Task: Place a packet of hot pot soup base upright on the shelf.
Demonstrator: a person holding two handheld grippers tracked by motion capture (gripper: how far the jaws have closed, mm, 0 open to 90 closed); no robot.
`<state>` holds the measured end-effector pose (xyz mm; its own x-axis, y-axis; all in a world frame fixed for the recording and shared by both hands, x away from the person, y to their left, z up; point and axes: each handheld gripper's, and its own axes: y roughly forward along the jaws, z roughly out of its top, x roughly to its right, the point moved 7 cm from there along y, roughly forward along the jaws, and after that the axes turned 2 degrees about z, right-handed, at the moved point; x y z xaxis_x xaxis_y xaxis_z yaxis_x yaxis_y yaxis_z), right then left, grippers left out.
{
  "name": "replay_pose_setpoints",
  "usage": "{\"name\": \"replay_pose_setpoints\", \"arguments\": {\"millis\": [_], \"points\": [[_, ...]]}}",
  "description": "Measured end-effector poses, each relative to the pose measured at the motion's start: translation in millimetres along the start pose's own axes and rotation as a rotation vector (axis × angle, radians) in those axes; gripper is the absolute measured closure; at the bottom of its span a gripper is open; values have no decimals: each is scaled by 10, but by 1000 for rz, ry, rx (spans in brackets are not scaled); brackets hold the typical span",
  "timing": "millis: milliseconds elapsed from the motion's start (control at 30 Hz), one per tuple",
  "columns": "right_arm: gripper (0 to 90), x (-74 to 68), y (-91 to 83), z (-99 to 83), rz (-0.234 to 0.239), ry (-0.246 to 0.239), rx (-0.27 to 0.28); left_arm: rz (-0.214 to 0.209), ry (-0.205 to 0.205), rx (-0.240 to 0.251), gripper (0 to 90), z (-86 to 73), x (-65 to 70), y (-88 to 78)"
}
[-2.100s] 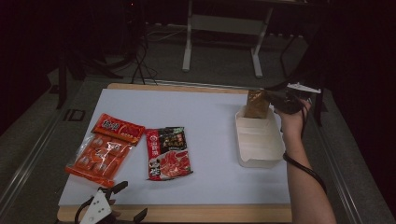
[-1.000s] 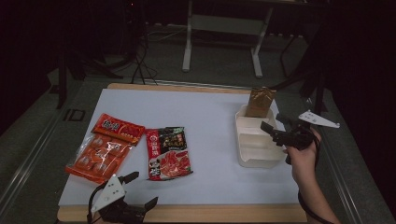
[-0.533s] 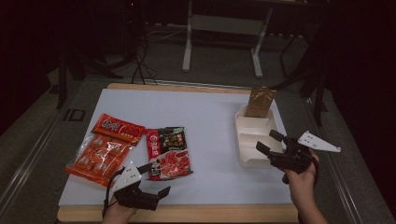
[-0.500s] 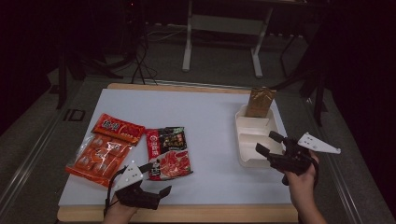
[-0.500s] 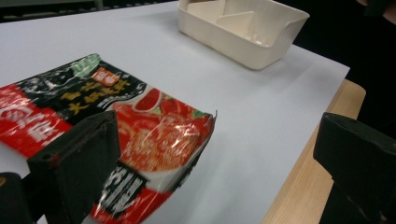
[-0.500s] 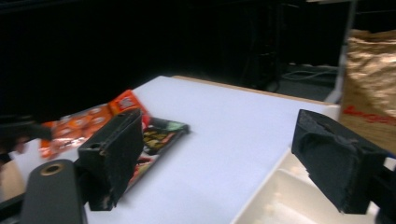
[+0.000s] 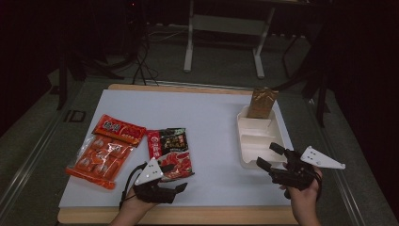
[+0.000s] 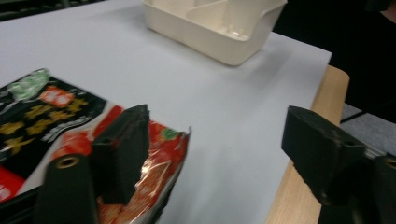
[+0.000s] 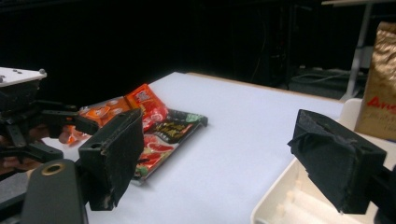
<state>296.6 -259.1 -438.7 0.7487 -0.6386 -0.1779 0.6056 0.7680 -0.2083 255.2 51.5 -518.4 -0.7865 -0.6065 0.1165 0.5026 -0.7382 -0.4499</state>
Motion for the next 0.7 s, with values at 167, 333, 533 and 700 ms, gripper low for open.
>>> {"name": "replay_pose_setpoints", "arguments": {"millis": [167, 333, 533, 700], "points": [[170, -45, 46, -44, 25, -9, -17, 32, 26, -35, 389, 73, 43, 162], [171, -50, 58, -66, 32, -16, -4, 5, 27, -65, 617, 148, 70, 319], [170, -39, 55, -110, 36, -18, -19, 7, 62, -117, 830, 202, 84, 536], [171, -25, 21, -134, 42, -8, -16, 63, 67, -205, 900, 193, 3, 713]]}}
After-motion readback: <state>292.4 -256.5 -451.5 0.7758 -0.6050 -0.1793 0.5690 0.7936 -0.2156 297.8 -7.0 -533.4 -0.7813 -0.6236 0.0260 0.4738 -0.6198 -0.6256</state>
